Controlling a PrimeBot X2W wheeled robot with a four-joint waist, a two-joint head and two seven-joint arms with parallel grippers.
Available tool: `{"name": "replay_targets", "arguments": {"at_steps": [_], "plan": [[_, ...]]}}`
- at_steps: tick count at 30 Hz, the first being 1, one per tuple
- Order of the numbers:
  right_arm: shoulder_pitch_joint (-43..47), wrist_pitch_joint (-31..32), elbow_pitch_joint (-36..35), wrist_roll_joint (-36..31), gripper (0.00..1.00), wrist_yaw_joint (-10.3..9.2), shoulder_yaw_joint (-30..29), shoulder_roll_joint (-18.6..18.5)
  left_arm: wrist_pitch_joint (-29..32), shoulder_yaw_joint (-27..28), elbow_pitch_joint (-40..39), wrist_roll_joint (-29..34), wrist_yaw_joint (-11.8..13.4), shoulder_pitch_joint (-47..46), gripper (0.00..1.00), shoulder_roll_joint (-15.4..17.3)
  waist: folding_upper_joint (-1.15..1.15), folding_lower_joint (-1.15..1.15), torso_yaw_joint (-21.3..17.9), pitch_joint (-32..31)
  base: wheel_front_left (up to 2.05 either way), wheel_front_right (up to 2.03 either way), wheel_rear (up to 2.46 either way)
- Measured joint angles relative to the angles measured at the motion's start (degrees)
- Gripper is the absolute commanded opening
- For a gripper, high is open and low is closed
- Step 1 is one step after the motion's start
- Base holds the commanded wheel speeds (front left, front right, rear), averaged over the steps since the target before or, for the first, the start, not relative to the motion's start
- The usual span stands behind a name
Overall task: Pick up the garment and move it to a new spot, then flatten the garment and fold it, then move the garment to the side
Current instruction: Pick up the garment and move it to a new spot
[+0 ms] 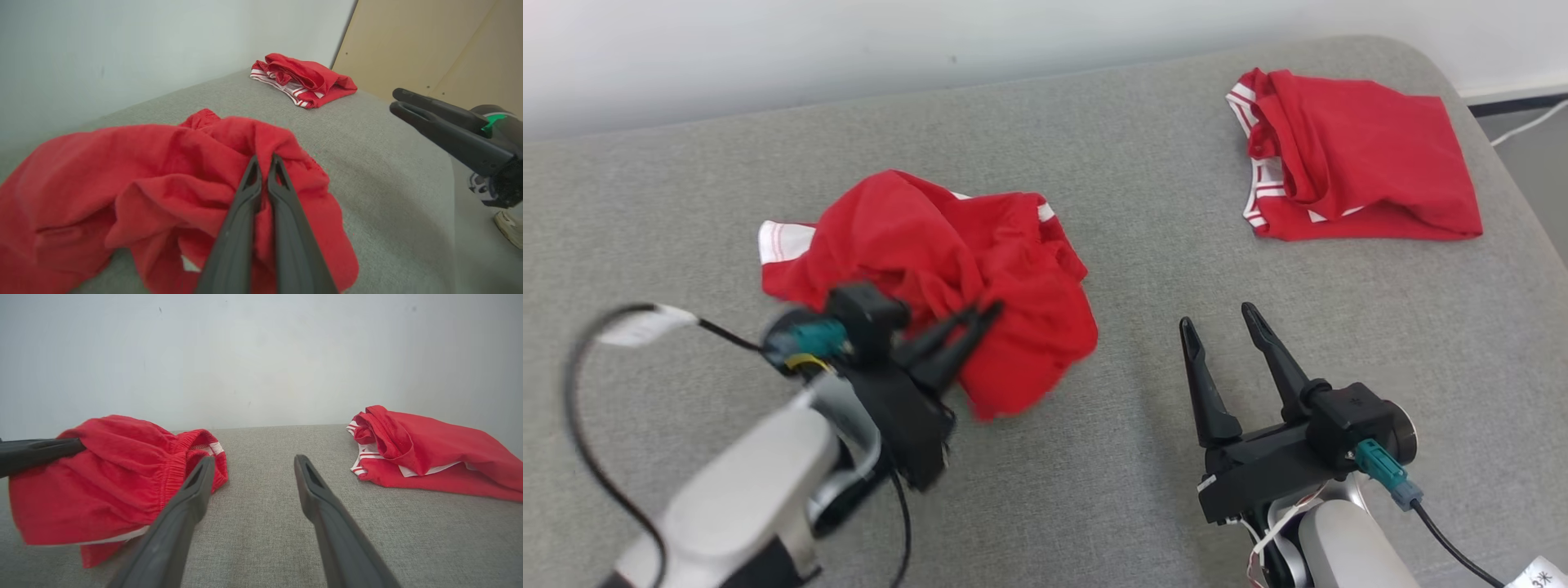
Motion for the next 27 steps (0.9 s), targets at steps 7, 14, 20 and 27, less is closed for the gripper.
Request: {"name": "replay_targets", "arguments": {"at_steps": [7, 14, 20, 27], "plan": [[0.53, 0.00, 1.02, 0.02, 1.00, 0.00, 0.09, 0.04, -6.45, -0.94, 5.37, 0.03, 0.05, 2.24, 1.00, -4.08, 0.00, 0.00, 1.56, -1.50, 0.00, 0.00, 0.00], [2.63, 0.00, 1.41, 0.07, 1.00, 0.00, -1.10, -0.07, -11.21, 1.82, 6.22, 0.69, 3.12, 5.46, 1.00, -4.68, 0.00, 0.00, 3.54, -4.16, 0.00, 0.00, 0.00], [4.17, 0.00, 1.51, -0.03, 1.00, 0.00, -1.91, -0.32, -12.17, 6.23, 3.46, 2.67, 7.28, 9.92, 1.00, -4.13, 0.00, 0.00, 5.58, -6.20, 0.00, 0.00, 0.00], [4.83, 0.00, 1.58, -0.13, 1.00, 0.00, -1.98, -0.46, -12.24, 14.56, -3.75, 10.07, 13.68, 16.85, 1.00, -3.96, 0.00, -0.01, 7.61, -7.53, 0.00, 0.00, 0.00]]}}
